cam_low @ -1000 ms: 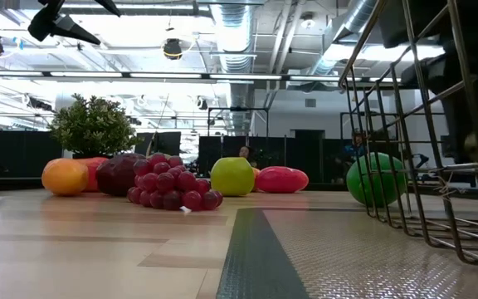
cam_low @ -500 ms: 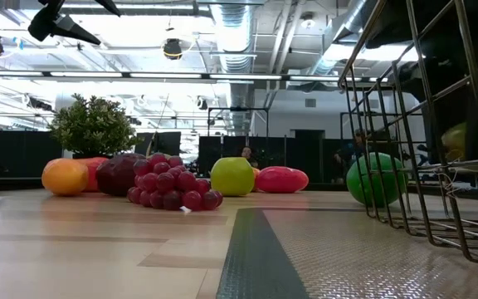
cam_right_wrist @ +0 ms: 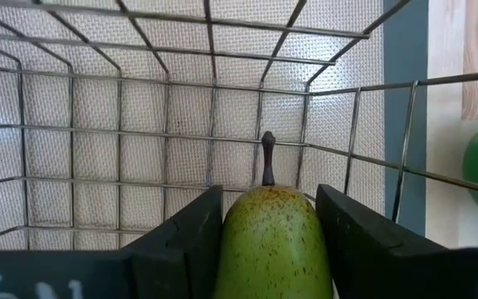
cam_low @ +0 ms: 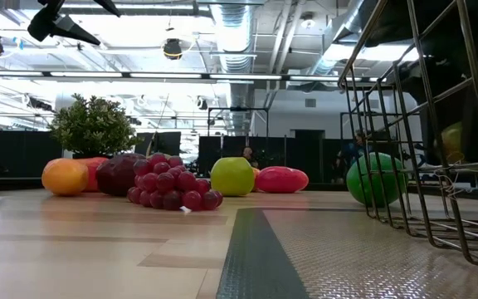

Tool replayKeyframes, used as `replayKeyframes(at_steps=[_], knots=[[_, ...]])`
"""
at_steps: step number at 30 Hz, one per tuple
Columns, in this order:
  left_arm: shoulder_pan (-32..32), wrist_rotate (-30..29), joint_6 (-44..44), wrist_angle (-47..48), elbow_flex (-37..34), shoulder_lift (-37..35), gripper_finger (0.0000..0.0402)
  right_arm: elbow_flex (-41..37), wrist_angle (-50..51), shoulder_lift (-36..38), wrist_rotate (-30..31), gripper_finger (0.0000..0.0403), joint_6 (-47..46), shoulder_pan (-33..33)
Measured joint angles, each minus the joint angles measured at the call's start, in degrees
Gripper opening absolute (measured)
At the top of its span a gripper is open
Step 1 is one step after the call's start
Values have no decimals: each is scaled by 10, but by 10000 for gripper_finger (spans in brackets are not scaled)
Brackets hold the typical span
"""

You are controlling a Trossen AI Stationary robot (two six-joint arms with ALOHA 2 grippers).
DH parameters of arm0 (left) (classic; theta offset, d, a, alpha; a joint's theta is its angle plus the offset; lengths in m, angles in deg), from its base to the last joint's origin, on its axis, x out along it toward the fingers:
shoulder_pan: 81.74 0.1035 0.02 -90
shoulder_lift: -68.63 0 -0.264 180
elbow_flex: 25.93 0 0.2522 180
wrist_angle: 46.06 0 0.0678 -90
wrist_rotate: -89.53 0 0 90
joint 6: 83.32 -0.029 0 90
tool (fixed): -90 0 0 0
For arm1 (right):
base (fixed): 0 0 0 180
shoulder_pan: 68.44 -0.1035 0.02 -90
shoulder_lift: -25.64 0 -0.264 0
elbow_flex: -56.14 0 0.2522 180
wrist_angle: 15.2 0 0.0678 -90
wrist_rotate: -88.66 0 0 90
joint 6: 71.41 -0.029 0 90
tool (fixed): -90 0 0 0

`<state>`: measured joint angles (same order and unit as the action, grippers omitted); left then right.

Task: Build produce basket
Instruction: Put the right green pear into the wire basket

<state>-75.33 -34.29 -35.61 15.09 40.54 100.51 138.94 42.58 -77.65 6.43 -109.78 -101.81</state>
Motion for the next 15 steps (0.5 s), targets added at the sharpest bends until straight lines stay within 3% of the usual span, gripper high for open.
replayKeyframes(at_steps=[15], knots=[[0,0,-1,0,0,0,347,-25,-20,3,2,198,-25,-16]])
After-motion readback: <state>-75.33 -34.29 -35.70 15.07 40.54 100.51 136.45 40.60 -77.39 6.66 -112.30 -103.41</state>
